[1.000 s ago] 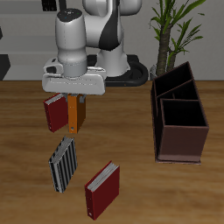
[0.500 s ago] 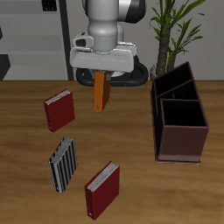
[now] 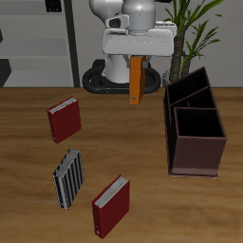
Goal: Place the orange book into the left desk caddy's right compartment
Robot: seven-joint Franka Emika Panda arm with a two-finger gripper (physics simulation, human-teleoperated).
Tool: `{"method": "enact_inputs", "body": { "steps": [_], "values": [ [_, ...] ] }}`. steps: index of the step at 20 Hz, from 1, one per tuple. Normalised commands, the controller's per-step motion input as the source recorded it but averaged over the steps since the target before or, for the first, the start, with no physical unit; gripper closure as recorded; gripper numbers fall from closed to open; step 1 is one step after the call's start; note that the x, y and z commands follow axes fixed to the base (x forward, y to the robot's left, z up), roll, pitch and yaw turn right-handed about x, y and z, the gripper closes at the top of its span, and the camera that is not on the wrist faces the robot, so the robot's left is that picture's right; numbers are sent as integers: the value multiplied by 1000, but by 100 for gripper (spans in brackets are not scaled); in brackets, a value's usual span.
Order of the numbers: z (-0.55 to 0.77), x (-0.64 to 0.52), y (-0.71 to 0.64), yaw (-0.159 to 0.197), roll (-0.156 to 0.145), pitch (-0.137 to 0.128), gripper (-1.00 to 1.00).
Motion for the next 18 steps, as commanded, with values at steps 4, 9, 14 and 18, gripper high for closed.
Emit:
{"method": "enact_inputs", "body": {
  "steps": [4, 9, 14, 18],
  "values": [
    [187, 195, 318, -9, 27, -15, 100],
    [148, 283, 223, -33, -17, 15, 100],
    [93, 117, 392, -36, 21, 23, 100],
    [37, 18, 507, -5, 40, 17, 100]
  ]
}}
